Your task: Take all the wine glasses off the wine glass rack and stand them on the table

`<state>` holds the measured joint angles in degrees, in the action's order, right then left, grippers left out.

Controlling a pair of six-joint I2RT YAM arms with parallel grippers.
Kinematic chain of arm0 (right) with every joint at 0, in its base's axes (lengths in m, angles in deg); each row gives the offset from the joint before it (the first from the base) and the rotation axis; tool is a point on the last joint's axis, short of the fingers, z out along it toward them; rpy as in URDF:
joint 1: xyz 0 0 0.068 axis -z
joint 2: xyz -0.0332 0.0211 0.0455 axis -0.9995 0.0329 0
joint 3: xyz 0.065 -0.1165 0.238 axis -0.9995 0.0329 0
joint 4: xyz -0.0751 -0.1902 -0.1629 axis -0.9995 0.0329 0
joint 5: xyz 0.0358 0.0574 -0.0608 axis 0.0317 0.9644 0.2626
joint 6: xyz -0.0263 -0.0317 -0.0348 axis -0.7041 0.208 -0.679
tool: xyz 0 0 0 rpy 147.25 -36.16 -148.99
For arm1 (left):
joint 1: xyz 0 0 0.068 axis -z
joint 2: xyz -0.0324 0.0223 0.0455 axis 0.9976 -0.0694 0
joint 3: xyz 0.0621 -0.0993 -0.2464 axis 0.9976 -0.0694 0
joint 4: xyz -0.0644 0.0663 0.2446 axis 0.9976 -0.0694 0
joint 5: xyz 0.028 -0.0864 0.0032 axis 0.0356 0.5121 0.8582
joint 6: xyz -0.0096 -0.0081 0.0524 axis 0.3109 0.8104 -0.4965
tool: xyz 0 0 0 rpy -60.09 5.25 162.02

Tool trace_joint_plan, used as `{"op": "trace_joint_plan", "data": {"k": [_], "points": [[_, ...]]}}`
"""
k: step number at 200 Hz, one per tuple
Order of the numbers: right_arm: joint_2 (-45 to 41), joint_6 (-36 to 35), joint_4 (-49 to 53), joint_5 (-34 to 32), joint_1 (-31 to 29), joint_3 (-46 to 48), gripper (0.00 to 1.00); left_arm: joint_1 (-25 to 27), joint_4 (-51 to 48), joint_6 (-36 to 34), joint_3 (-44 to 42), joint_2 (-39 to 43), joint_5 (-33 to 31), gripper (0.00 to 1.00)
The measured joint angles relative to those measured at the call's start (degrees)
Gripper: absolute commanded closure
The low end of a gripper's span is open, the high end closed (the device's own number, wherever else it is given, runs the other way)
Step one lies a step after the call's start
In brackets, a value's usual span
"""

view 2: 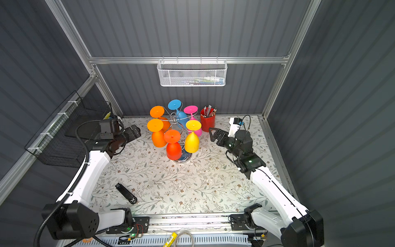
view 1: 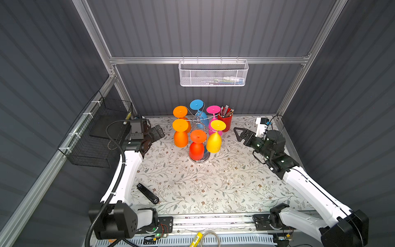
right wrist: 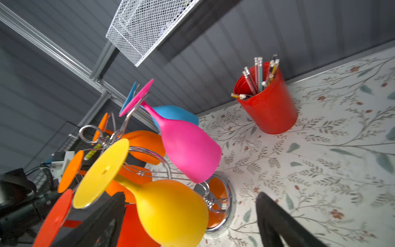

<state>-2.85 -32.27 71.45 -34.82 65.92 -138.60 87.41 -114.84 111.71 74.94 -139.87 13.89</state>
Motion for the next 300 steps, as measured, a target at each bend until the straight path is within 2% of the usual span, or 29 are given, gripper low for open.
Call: {"op": "trace_joint_plan", "data": {"k": [36,62,112,155,195,227,265,300], "points": [[1.9,7.9,-2.5,4.0,-0.7,-1.2,0.21,0.0,-0.9,0.0,-0.4,5.0,1.8,0.06],[2.2,11.7,-3.7,5.7,-1.7,-1.3,0.22,0.0,-0.8,0.0,-0.7,7.1,3.7,0.07],[0.9,14.5,-4.7,4.1,-2.9,-0.3,0.26,0.1,1.3,-0.3,-1.4,10.4,9.0,0.07],[1.5,13.1,-10.5,2.3,-2.9,10.4,0.28,0.6,1.3,-2.2,-1.9,12.9,9.9,0.07],[14.8,12.9,-19.9,3.3,-3.3,17.8,0.35,0.9,0.6,-2.7,-4.4,11.7,9.4,0.07],[25.2,11.6,-32.3,4.8,-6.2,20.2,0.39,0.9,-0.6,-3.4,-5.2,10.4,7.9,0.07],[36.8,12.1,-45.6,5.7,-7.5,20.1,0.43,0.9,-0.9,-4.0,-5.3,10.1,6.8,0.07],[44.4,14.1,-50.0,4.2,-10.1,17.5,0.47,0.9,-0.9,-4.4,-5.6,9.7,6.1,0.07]]}}
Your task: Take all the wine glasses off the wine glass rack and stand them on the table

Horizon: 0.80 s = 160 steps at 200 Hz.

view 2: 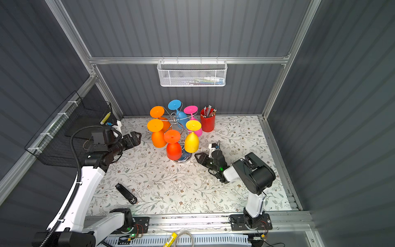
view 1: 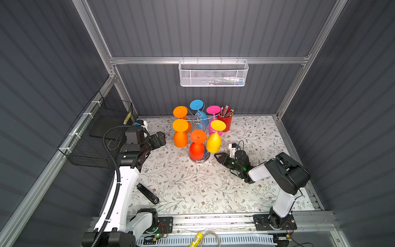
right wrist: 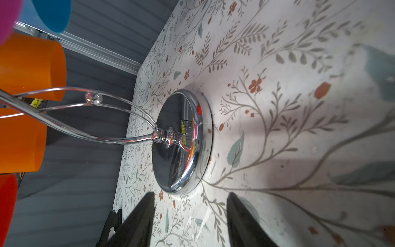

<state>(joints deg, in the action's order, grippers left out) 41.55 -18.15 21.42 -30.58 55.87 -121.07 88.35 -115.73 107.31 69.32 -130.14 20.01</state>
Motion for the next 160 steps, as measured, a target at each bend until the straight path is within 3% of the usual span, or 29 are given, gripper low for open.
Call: {"op": "trace_joint_plan", "data": {"k": [160], "points": [[8.4,13.2,6.9,-13.9,-8.3,-11.9,0.54,0.0,0.1,0.0,-1.2,0.0,-0.4,0.07]]}}
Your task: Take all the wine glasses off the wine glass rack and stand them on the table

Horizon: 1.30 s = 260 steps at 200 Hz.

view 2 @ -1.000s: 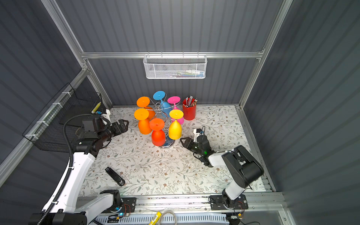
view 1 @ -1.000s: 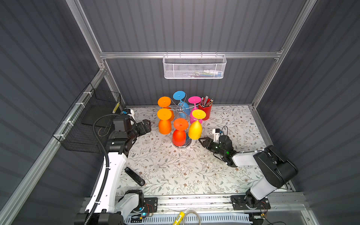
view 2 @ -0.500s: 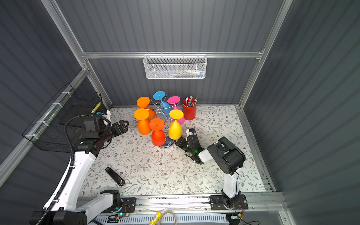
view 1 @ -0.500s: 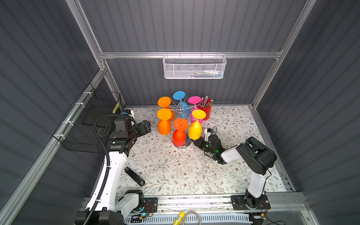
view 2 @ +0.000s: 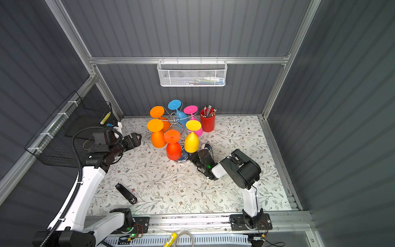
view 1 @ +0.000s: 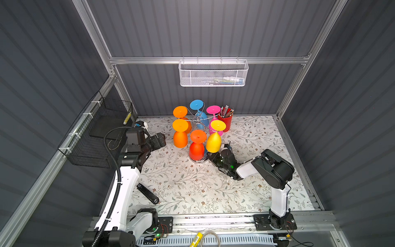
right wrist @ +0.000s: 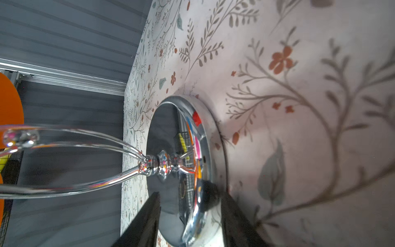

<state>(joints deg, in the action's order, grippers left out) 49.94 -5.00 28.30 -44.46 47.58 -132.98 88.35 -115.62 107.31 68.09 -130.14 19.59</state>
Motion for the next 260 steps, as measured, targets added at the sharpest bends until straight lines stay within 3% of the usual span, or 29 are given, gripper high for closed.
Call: {"op": "trace_joint_plan", "data": {"k": [182,218,260], "points": [[15.2,13.0,10.0,-7.7,-5.0,-26.3,0.58,0.0,0.2,0.0,0.0,-0.7,-4.4,0.05],[15.1,12.9,9.2,-7.9,-5.0,-25.6,0.58,0.0,0.0,0.0,0.0,-1.0,-5.2,0.06],[10.7,12.4,4.5,-9.1,-5.3,-16.6,0.58,0.0,0.0,0.0,-0.3,-1.0,-5.4,0.06]]}}
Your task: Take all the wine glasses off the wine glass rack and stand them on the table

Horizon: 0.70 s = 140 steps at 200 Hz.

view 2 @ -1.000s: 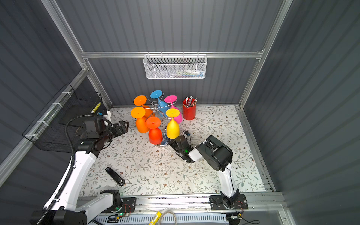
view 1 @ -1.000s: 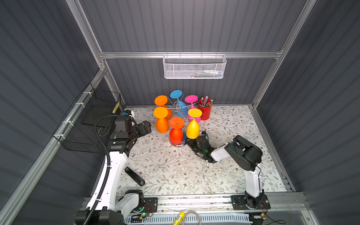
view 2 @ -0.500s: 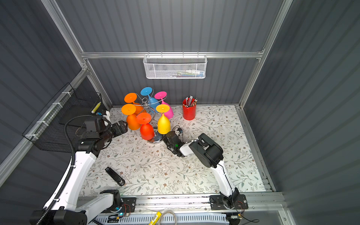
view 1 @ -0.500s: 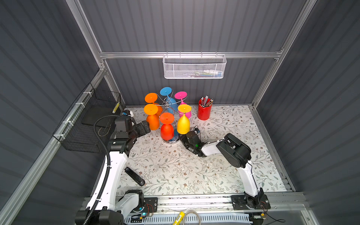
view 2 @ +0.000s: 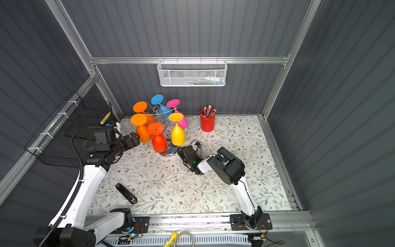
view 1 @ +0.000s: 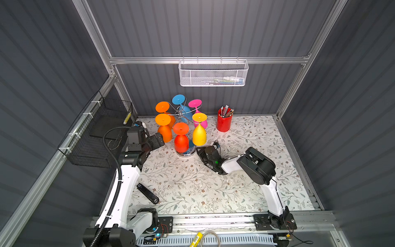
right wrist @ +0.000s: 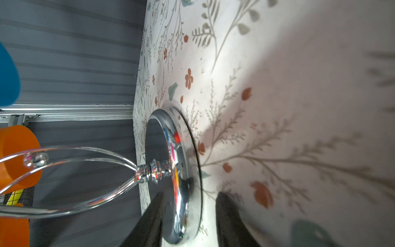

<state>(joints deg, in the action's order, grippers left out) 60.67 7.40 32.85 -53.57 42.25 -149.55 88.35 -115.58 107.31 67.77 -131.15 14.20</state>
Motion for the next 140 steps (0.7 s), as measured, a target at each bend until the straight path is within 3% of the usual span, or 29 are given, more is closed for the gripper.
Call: {"op": "trace_joint_plan", "data": {"k": [80,109,140], "points": [[-12.5,-2.6,-7.5,-3.7,0.7,21.6,0.58,0.0,-0.2,-0.2,-1.6,2.7,-0.6,0.06],[-21.3,-6.0,-6.2,-3.9,3.5,28.2,0.57,0.0,-0.2,-0.4,-2.3,5.6,-1.0,0.1],[-32.8,-11.0,-1.5,-3.0,5.8,28.7,0.56,0.0,-0.1,-0.9,-2.6,9.2,-1.4,0.14]]}}
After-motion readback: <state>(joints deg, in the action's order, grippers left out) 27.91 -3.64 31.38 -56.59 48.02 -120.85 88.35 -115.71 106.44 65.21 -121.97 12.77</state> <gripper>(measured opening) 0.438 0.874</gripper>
